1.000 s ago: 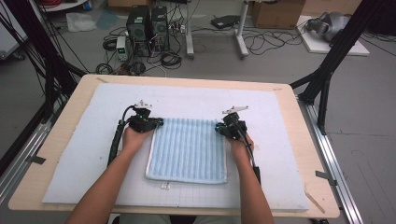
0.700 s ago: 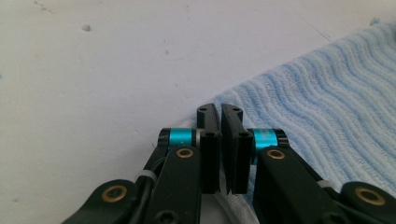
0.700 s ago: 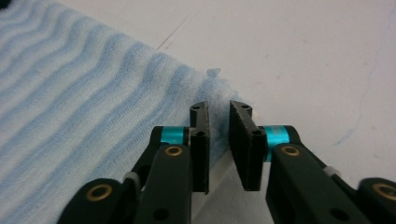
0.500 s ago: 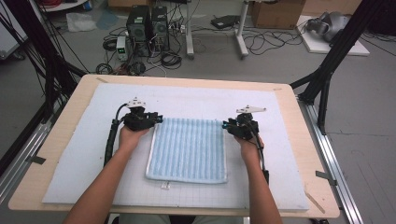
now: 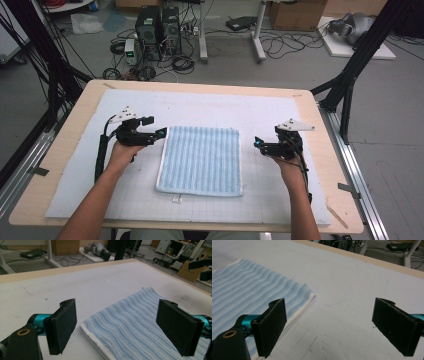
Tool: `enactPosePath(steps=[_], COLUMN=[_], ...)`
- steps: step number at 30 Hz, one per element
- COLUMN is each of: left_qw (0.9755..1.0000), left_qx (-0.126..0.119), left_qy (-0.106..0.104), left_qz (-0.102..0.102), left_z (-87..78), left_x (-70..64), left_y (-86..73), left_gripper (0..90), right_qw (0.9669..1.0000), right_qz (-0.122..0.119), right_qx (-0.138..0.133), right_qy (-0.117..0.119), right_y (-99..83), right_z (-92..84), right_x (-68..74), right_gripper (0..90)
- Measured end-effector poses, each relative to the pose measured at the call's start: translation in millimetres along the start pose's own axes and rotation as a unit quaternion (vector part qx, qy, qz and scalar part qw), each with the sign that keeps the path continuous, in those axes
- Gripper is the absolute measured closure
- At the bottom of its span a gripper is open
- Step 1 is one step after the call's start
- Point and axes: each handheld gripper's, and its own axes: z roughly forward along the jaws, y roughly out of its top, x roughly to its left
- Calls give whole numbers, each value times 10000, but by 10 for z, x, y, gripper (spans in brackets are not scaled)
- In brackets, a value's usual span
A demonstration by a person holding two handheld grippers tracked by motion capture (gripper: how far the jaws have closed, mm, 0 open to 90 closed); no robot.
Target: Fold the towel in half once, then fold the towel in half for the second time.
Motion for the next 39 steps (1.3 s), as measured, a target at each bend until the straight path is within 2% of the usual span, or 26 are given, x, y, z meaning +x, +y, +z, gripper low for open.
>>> enactPosePath(steps=[4,10,14,18,23,27,34,39], left_qw=[9999,9999,10000,10000,10000,9999,9995,9980], left_qx=[-82,-95,-52,25,-22,-31,28,336], left_qy=[-60,-25,54,18,2,7,178,442], left_qz=[-70,-30,-35,-78,-84,-116,-248,-300], left_z=[-62,-114,-135,-120,-114,-114,-33,115], left_x=[8,-13,-10,-6,-11,-3,64,130], left_y=[23,53,60,57,78,88,102,120], left_gripper=[171,167,167,168,166,165,165,183], right_qw=[9999,10000,10000,10000,10000,10000,10000,9999], right_qz=[37,31,-19,-7,78,0,3,8], right_qx=[34,-47,7,-3,-16,27,43,45], right_qy=[152,-11,-14,15,15,57,77,98], right_y=[-49,-37,-39,-36,-35,-39,-40,-40], right_z=[-56,-62,-68,-80,-53,-26,-5,-19], right_x=[-19,-17,-6,6,1,36,53,60], right_gripper=[113,113,113,113,112,113,113,113])
